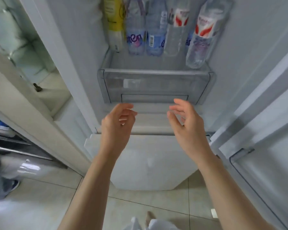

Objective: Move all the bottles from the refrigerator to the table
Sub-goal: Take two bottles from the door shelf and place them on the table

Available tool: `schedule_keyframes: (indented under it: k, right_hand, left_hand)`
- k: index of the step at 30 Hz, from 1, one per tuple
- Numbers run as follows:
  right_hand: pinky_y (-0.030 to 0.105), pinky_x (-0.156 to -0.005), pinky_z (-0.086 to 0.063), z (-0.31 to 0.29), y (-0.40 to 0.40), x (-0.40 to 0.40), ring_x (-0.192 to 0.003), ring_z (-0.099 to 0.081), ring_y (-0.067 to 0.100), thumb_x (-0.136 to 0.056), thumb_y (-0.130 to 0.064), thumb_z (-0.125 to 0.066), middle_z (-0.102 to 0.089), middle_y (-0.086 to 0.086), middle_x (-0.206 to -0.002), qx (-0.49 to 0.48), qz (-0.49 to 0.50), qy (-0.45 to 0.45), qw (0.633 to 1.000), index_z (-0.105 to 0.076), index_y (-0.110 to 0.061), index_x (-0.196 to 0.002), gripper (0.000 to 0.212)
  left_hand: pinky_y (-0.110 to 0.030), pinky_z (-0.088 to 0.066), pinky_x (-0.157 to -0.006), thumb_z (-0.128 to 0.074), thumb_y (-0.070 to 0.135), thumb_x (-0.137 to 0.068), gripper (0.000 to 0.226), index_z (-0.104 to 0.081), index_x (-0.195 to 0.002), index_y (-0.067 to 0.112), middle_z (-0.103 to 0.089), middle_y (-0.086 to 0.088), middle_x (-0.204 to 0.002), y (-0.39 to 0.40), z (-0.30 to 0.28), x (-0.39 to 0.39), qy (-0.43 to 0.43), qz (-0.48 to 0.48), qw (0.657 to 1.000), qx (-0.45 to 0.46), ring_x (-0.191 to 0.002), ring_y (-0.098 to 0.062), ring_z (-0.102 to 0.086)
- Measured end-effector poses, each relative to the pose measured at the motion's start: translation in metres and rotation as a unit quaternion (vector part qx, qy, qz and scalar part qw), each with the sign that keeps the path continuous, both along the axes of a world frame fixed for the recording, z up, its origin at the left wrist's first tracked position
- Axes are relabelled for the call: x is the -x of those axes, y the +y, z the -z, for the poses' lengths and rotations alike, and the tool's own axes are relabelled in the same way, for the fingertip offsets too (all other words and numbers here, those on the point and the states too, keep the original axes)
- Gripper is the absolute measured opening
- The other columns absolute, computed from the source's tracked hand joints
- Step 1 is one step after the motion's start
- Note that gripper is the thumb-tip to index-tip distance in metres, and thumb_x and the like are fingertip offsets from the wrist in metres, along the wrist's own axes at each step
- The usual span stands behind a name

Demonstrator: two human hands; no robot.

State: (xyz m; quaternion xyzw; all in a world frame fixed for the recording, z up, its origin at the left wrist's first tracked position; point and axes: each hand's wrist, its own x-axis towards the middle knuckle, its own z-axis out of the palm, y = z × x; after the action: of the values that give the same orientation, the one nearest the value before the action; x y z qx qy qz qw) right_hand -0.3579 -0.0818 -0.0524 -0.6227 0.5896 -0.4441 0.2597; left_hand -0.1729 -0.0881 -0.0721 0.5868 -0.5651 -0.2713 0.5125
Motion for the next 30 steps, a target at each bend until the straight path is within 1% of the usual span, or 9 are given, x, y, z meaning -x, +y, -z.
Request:
schedule_keyframes:
  k: [6, 11, 15, 18, 21, 24, 26, 27, 30]
  right_hand:
    - [0.03, -0.09, -0.048, -0.02, -0.063, -0.003, -0.103, -0.061, 0.014, -0.09, -0.02, -0.063, -0.065, -0.003, -0.108, 0.044, 0.078, -0.008, 0.996, -0.054, -0.013, -0.124, 0.037]
    - [0.044, -0.092, -0.05, -0.032, -0.112, 0.007, -0.104, -0.063, 0.022, -0.086, -0.025, -0.061, -0.065, 0.005, -0.11, 0.098, 0.162, -0.013, 0.982, -0.053, -0.01, -0.123, 0.041]
    - [0.044, -0.093, -0.05, -0.042, -0.145, 0.019, -0.108, -0.059, 0.02, -0.089, -0.021, -0.063, -0.06, 0.001, -0.117, 0.08, 0.218, -0.037, 0.972, -0.049, -0.015, -0.128, 0.042]
    - [0.047, -0.093, -0.05, -0.045, -0.166, 0.025, -0.106, -0.059, 0.02, -0.085, -0.026, -0.066, -0.056, -0.004, -0.113, 0.089, 0.265, -0.023, 0.96, -0.048, -0.02, -0.127, 0.047]
    - [0.046, -0.1, -0.046, -0.046, -0.182, 0.032, -0.119, -0.054, 0.023, -0.083, -0.032, -0.067, -0.051, 0.003, -0.132, 0.061, 0.279, -0.039, 0.958, -0.037, -0.018, -0.138, 0.064]
    - [0.048, -0.105, -0.042, -0.046, -0.195, 0.037, -0.129, -0.047, 0.027, -0.082, -0.035, -0.068, -0.041, 0.008, -0.145, 0.043, 0.29, -0.038, 0.955, -0.026, -0.013, -0.145, 0.078]
    - [0.043, -0.106, -0.042, -0.047, -0.202, 0.039, -0.128, -0.048, 0.025, -0.081, -0.033, -0.07, -0.042, 0.009, -0.145, 0.051, 0.285, -0.052, 0.956, -0.026, -0.011, -0.145, 0.08]
    - [0.035, -0.105, -0.042, -0.047, -0.206, 0.039, -0.126, -0.049, 0.023, -0.082, -0.029, -0.07, -0.044, 0.009, -0.143, 0.055, 0.28, -0.063, 0.956, -0.028, -0.009, -0.144, 0.078]
    - [0.008, -0.081, -0.035, -0.051, -0.214, 0.039, -0.109, -0.052, 0.011, -0.086, -0.019, -0.069, -0.053, 0.005, -0.131, 0.069, 0.26, -0.074, 0.96, -0.036, -0.005, -0.135, 0.061]
  left_hand:
    - [-0.009, -0.048, -0.073, -0.062, 0.005, -0.089, 0.019, -0.065, -0.1, 0.02, -0.07, 0.012, -0.081, -0.081, -0.029, 0.019, 0.034, 0.031, 0.998, 0.036, -0.076, -0.001, -0.067]
    - [-0.016, -0.05, -0.072, -0.063, 0.005, -0.087, 0.034, -0.059, -0.091, 0.039, -0.068, 0.014, -0.084, -0.144, -0.045, 0.029, 0.041, 0.08, 0.995, 0.051, -0.079, -0.006, -0.066]
    - [-0.025, -0.054, -0.076, -0.065, 0.011, -0.083, 0.021, -0.062, -0.101, 0.022, -0.068, 0.005, -0.091, -0.184, -0.053, 0.029, 0.03, 0.089, 0.992, 0.079, -0.086, -0.015, -0.067]
    - [-0.037, -0.056, -0.082, -0.064, 0.013, -0.083, 0.028, -0.062, -0.111, 0.014, -0.067, -0.002, -0.104, -0.212, -0.055, 0.029, 0.035, 0.063, 0.995, 0.073, -0.093, -0.02, -0.065]
    - [-0.036, -0.054, -0.086, -0.065, 0.007, -0.085, 0.032, -0.061, -0.116, 0.01, -0.064, -0.004, -0.108, -0.234, -0.057, 0.03, 0.049, 0.028, 0.995, 0.083, -0.097, -0.023, -0.062]
    - [-0.042, -0.054, -0.091, -0.066, 0.008, -0.082, 0.033, -0.06, -0.114, 0.011, -0.061, -0.002, -0.108, -0.248, -0.056, 0.027, 0.073, -0.005, 0.991, 0.109, -0.1, -0.021, -0.061]
    - [-0.046, -0.054, -0.089, -0.067, 0.016, -0.079, 0.037, -0.058, -0.115, 0.016, -0.058, -0.002, -0.111, -0.255, -0.053, 0.023, 0.066, -0.038, 0.988, 0.131, -0.1, -0.02, -0.061]
    - [-0.047, -0.054, -0.089, -0.068, 0.02, -0.077, 0.042, -0.056, -0.117, 0.017, -0.055, -0.002, -0.115, -0.259, -0.052, 0.02, 0.06, -0.055, 0.987, 0.139, -0.102, -0.021, -0.06]
    - [-0.045, -0.05, -0.095, -0.075, 0.018, -0.074, 0.06, -0.05, -0.128, 0.013, -0.049, -0.008, -0.126, -0.27, -0.051, 0.017, 0.028, -0.087, 0.986, 0.141, -0.112, -0.025, -0.055]
